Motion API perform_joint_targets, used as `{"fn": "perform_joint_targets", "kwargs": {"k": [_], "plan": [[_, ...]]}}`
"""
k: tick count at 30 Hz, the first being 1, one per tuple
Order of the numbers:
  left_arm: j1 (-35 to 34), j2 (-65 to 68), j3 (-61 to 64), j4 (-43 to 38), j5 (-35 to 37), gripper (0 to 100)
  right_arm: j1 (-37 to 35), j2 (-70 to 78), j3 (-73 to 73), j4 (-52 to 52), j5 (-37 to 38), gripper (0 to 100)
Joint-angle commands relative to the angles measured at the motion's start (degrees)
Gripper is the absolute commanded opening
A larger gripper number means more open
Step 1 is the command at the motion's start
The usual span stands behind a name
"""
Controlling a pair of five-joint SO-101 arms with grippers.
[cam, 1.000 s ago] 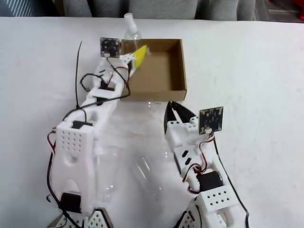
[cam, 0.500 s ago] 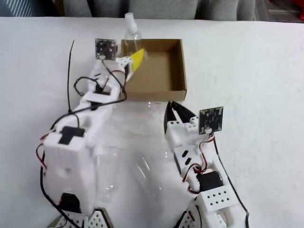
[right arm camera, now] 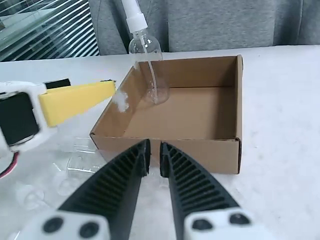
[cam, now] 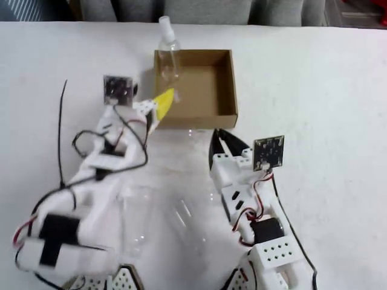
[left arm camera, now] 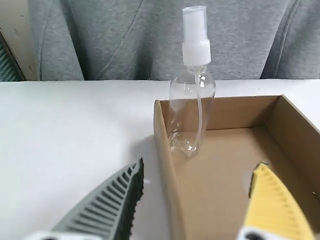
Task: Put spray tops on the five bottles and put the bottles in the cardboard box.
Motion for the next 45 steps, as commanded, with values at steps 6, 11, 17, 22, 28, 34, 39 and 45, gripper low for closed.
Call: {"fn": "perform_joint_targets", "kwargs": {"k": [6,11,17,22,28,34,39,45], "plan": [[-4.8,-30.8,10.9,22.2,-0.4,33,0.1,-0.1,0.1,-0.6,0.6,1.5],[-8.1,-40.6,6.7,45.4,-0.4,33,2.6,-0.1,1.0,-0.6,0.6,1.5],[-9.2,-43.7,2.0,60.5,-0.6,33,4.5,-0.1,2.4,-0.7,0.6,1.5],[-9.2,-43.4,-3.7,77.1,-0.7,33,5.4,-0.1,2.5,-0.7,0.6,1.5],[-8.3,-43.4,-10.5,98.5,-5.5,33,5.1,-0.1,2.5,-0.7,0.6,1.5],[-1.6,-43.8,-9.8,108.9,-11.4,33,5.1,-0.1,2.5,-0.7,0.6,1.5],[4.8,-43.8,-4.1,106.7,-9.6,33,5.1,-0.1,2.5,-0.7,0.6,1.5],[6.4,-43.4,5.1,94.6,-2.5,33,5.2,-0.1,2.5,-0.7,1.7,1.5]]}}
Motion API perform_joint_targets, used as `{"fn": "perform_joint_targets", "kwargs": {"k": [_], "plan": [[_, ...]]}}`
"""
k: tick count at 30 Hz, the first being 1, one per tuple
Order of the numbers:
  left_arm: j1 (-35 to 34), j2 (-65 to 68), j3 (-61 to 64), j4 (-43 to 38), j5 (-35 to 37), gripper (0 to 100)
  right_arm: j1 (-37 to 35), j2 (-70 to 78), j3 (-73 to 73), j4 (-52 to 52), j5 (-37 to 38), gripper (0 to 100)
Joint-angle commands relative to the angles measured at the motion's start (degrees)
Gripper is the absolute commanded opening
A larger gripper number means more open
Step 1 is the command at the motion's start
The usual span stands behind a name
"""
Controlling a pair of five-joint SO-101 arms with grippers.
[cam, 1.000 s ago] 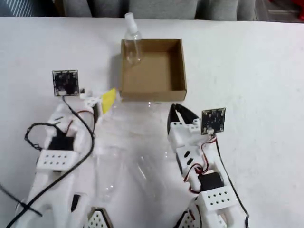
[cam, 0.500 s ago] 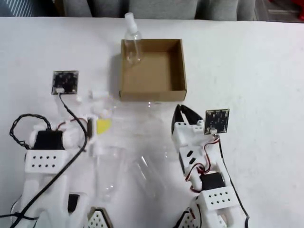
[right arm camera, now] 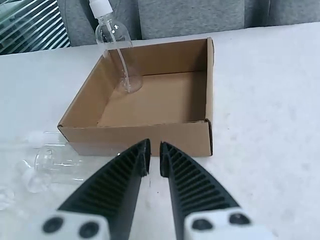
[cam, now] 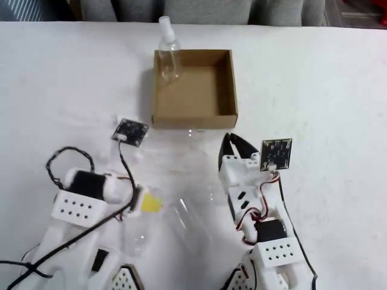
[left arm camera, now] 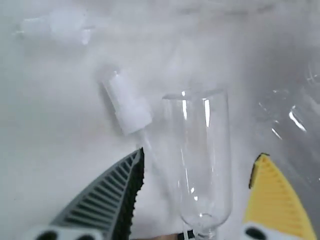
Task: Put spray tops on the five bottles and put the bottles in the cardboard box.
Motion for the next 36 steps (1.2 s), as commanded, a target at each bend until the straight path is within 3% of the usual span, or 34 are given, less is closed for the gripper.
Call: {"fn": "perform_joint_targets", "kwargs": {"k": [1,20,29,36], "plan": [[1.4,-0.7,4.0,-7.5,3.7,33,0.2,-0.1,-0.4,-0.7,3.0,1.5],[1.7,-0.6,12.3,-14.5,3.9,32,0.0,-0.2,0.4,-1.0,5.1,1.5],[6.7,3.6,12.0,-16.1,3.9,3,0.0,-0.2,0.5,-1.0,5.3,1.5],[10.2,10.3,11.8,-20.7,4.0,2,0.2,-0.2,0.5,-1.0,5.4,1.5]]}}
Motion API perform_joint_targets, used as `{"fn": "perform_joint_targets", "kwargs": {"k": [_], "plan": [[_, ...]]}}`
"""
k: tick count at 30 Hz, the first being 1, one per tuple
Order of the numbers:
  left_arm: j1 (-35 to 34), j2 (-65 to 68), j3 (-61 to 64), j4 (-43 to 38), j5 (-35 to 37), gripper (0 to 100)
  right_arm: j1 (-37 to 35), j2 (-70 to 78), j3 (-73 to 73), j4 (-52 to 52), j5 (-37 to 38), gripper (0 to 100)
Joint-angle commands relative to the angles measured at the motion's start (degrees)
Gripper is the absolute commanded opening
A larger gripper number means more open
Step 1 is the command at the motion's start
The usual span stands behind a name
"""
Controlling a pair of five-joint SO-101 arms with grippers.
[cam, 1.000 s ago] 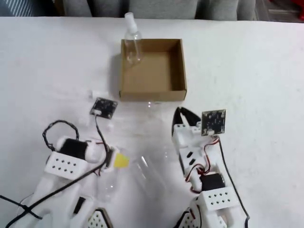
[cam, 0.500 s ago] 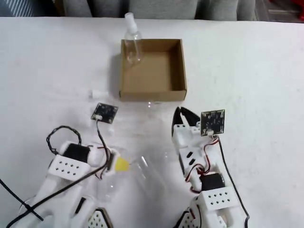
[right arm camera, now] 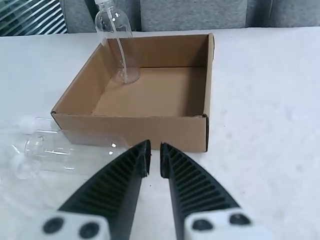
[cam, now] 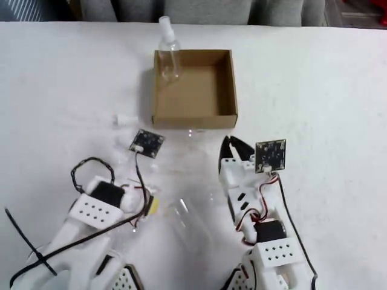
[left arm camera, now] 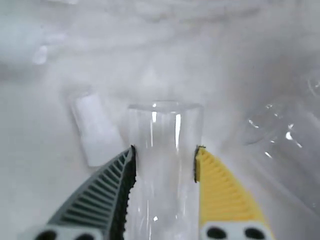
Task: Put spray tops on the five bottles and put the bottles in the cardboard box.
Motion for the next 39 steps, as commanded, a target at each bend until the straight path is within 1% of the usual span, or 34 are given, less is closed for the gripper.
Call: {"fn": "perform_joint_targets", "kwargs": {"k": [1,5,11,12,15,20,24,28,31,35,39], "plan": [[2.6,5.1,0.4,-3.4,0.5,2,0.1,-0.2,-0.7,-1.0,0.8,1.5],[2.4,5.1,-1.2,-2.8,0.5,2,0.1,-0.2,-0.7,-1.0,0.8,1.5],[2.5,5.4,-4.9,2.0,-0.2,2,0.1,-0.2,-0.7,-1.0,0.8,1.5],[2.5,5.5,-5.5,2.4,-1.6,3,0.1,-0.2,-0.7,-1.0,0.8,1.5],[2.5,5.5,-6.0,2.6,-6.1,10,0.1,-0.2,-0.7,-1.0,0.8,1.5],[2.1,5.1,-5.9,2.6,-4.2,28,0.1,-0.2,-0.7,-1.0,0.9,1.5],[2.0,5.1,-6.0,2.7,-4.0,37,0.1,-0.2,-0.7,-1.0,0.9,1.5],[2.0,5.1,-6.9,4.6,-4.0,42,0.1,-0.2,-0.7,-1.0,0.9,1.5],[2.0,5.1,-9.8,9.2,-4.0,45,0.1,-0.2,-0.7,-1.0,0.9,1.5],[1.5,5.1,-13.3,13.7,-4.4,45,0.1,-0.2,-0.7,-1.0,0.9,1.5],[-1.7,5.1,-15.5,15.1,-5.2,45,0.1,-0.2,-0.7,-1.0,0.9,1.5]]}}
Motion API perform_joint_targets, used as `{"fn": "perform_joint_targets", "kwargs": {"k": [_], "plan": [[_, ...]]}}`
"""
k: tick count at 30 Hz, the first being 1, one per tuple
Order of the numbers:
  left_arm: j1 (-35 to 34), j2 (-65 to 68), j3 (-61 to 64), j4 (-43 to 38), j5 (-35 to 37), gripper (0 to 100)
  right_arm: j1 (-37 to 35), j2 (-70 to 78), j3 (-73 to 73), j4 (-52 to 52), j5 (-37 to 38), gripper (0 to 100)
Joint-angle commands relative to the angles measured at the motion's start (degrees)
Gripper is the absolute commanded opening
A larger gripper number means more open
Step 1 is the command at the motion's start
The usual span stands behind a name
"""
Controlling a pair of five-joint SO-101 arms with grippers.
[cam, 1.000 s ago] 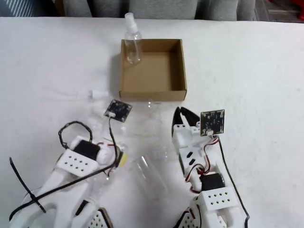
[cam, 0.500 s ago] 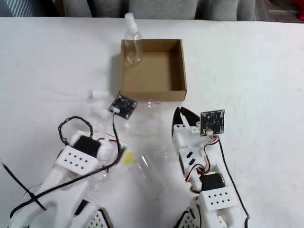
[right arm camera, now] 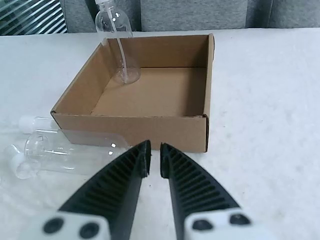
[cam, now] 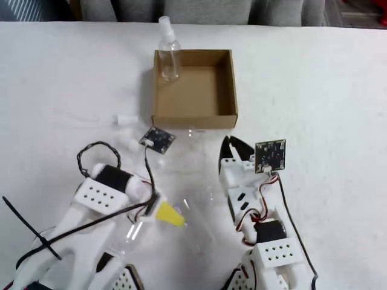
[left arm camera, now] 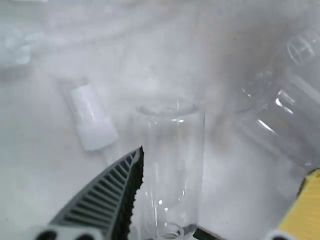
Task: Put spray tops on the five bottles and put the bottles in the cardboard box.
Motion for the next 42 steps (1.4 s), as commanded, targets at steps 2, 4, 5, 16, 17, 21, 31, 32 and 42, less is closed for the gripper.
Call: {"fn": "perform_joint_targets", "kwargs": {"k": [2,4,5,16,17,21,31,32,42], "plan": [[-4.6,-0.2,-4.0,3.4,-3.8,45,0.1,-0.2,-0.7,-1.0,0.7,1.5],[-5.3,-0.2,-3.8,4.2,-6.2,45,0.0,-0.2,-0.7,-1.0,0.7,1.5],[-5.7,-0.2,-3.6,4.4,-6.9,45,0.0,-0.2,-0.7,-1.0,0.7,1.5],[-6.1,0.2,5.5,-5.1,-12.6,45,0.0,-0.2,-0.7,-1.0,0.7,1.5],[-6.1,0.2,6.2,-6.2,-13.0,45,0.0,-0.2,-0.7,-1.0,0.7,1.5],[-6.2,0.3,7.3,-7.3,-13.9,45,0.0,-0.2,-0.7,-1.0,0.7,1.5],[-6.2,0.4,7.3,-7.4,-13.9,45,0.0,-0.2,-0.6,-1.0,0.7,1.5],[-6.6,0.4,7.3,-7.4,-13.9,45,0.0,-0.2,-0.6,-1.0,0.7,1.5],[-13.2,0.5,7.7,-7.1,-21.4,45,-0.1,-0.2,-0.6,-1.0,0.7,1.5]]}}
